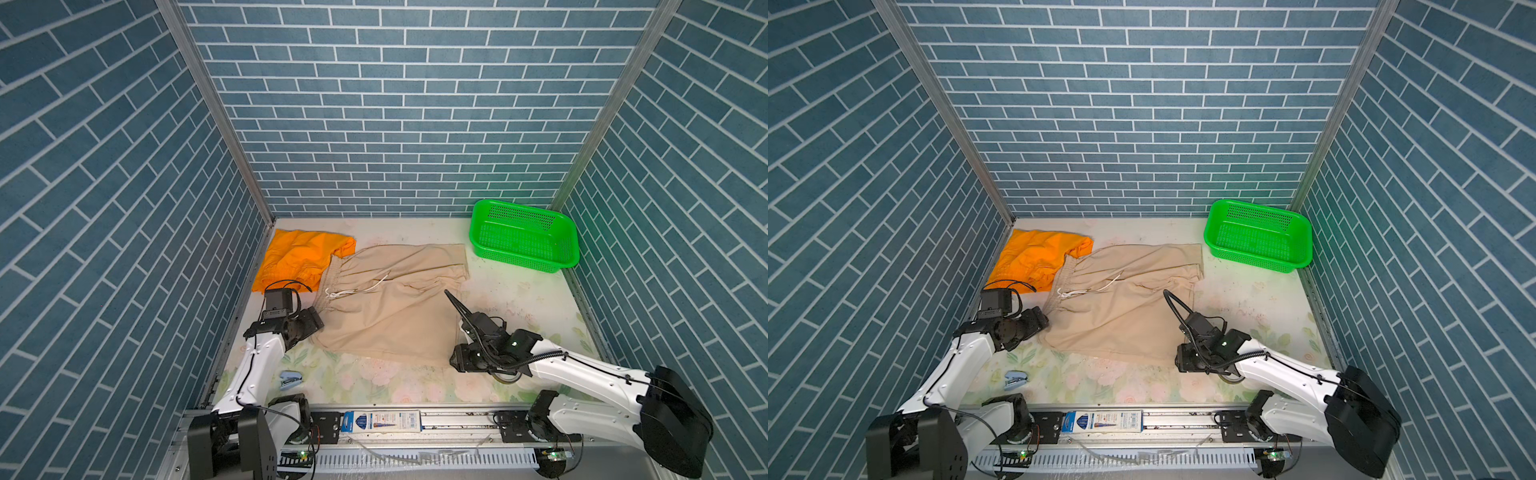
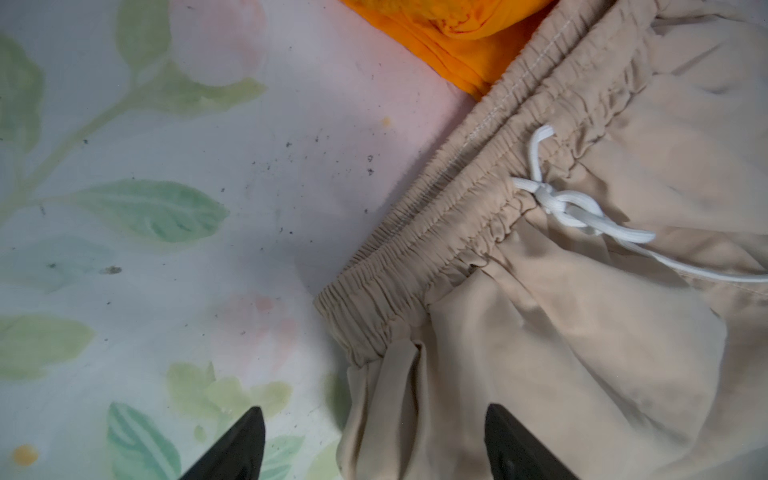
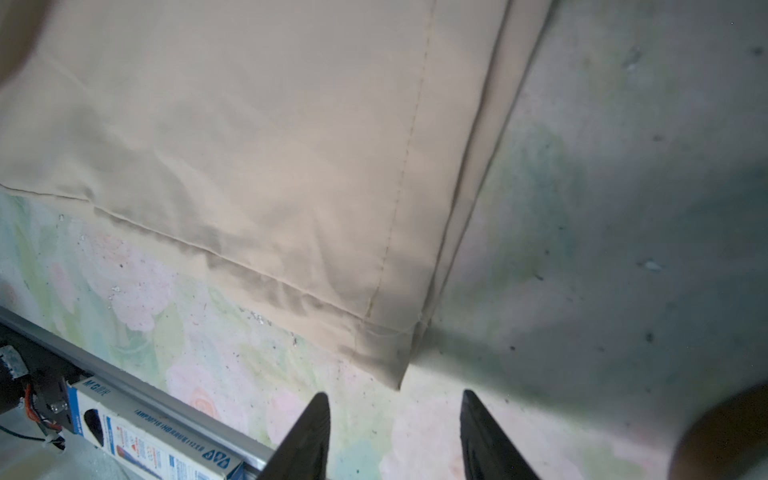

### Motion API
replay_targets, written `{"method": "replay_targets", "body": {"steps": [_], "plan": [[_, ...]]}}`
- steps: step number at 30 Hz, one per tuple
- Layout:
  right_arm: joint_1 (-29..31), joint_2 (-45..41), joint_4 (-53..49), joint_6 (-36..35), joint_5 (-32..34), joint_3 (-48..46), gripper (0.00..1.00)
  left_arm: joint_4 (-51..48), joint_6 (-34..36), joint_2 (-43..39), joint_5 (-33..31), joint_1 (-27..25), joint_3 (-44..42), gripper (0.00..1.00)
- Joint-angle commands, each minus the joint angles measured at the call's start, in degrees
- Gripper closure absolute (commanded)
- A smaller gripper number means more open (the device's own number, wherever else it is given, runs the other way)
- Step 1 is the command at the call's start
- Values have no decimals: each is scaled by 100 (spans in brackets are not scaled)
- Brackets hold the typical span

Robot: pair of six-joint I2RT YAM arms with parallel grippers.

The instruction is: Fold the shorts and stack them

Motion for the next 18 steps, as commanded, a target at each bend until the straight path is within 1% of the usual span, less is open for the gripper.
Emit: {"method": "replay_targets", "body": {"steps": [1, 4, 6, 7, 10, 12, 13, 14, 15, 18], "plan": [[76, 299, 489, 270, 193, 26, 51, 276, -50, -18, 123, 148, -172, 16], [83, 514, 637, 234, 234, 35, 54, 313, 78, 45, 48, 157, -170, 18], [84, 629, 768, 252, 234, 14, 59, 446, 80, 147, 72, 185, -169, 18], [88, 674, 810, 254, 234, 0, 63, 543, 98, 199, 118, 195, -162, 18], [77, 827, 830, 245, 185, 22, 83, 642, 125, 409, 127, 195, -2, 19], [84, 813, 774, 253, 131, 35, 98, 602, 185, 599, 37, 195, 138, 21], [75, 749, 663, 253, 159, 48, 100, 579, 218, 668, -11, 191, 191, 21], [69, 617, 432, 244, 233, 86, 100, 556, 271, 749, -32, 195, 245, 27], [54, 443, 181, 237, 452, 125, 100, 555, 311, 812, -27, 199, 276, 35], [-92, -163, -489, 226, 707, 187, 100, 562, 381, 976, 8, 203, 356, 53]]}}
